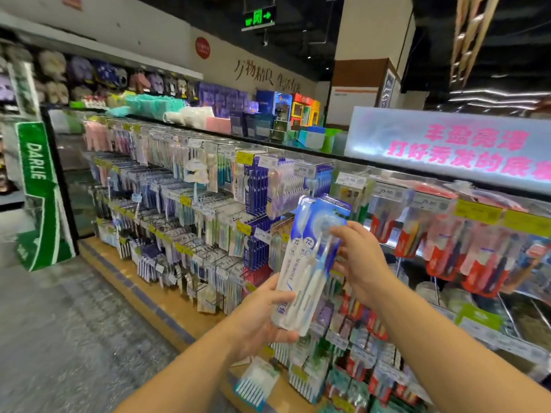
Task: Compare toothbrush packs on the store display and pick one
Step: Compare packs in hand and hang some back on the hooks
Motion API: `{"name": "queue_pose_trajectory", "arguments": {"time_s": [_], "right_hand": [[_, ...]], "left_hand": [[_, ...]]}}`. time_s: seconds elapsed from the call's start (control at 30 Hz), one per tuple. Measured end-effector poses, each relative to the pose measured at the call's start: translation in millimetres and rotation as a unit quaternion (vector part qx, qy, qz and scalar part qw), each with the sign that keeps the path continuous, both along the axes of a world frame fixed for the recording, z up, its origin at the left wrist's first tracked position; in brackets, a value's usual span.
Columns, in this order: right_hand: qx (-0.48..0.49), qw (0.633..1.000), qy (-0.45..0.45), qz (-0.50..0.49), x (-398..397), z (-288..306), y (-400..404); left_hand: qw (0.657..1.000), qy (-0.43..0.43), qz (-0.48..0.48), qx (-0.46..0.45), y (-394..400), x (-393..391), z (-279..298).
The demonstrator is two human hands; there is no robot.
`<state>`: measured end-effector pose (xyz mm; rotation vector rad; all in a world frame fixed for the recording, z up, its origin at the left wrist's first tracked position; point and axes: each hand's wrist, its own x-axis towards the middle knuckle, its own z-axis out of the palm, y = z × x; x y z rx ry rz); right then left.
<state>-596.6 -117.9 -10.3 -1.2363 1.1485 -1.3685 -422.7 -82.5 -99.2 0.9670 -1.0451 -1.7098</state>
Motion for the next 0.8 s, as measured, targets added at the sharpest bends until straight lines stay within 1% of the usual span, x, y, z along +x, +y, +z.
{"name": "queue_pose_trajectory", "arguments": {"time_s": [0.1,0.2,0.3,0.5,0.6,0.7,0.8], "right_hand": [[-0.007,1.000,-0.009,-0.010,-1,0,-40],[-0.009,1.000,0.002,-0.026,6,2,-70],[-0.013,0.999,0.030,-0.010,17,3,-94],[-0.043,0.996,0.068,0.046,41,-16,-124],[-0.053,0.995,0.082,0.036,49,-28,-136],[-0.053,0.994,0.087,0.034,54,-39,-152],[-0.035,0.996,0.085,0.015,62,-46,-168]], "left_hand": [[1.000,-0.010,0.008,0.002,-30,1,2],[1.000,-0.030,0.008,0.003,-59,7,1],[0.999,-0.047,0.009,0.002,-80,19,4],[0.996,-0.085,0.000,0.027,-109,54,-3],[0.995,-0.092,-0.009,0.035,-122,64,-15],[0.993,-0.115,-0.021,0.015,-136,65,-23],[0.995,-0.102,-0.016,0.010,-157,65,-26]]}}
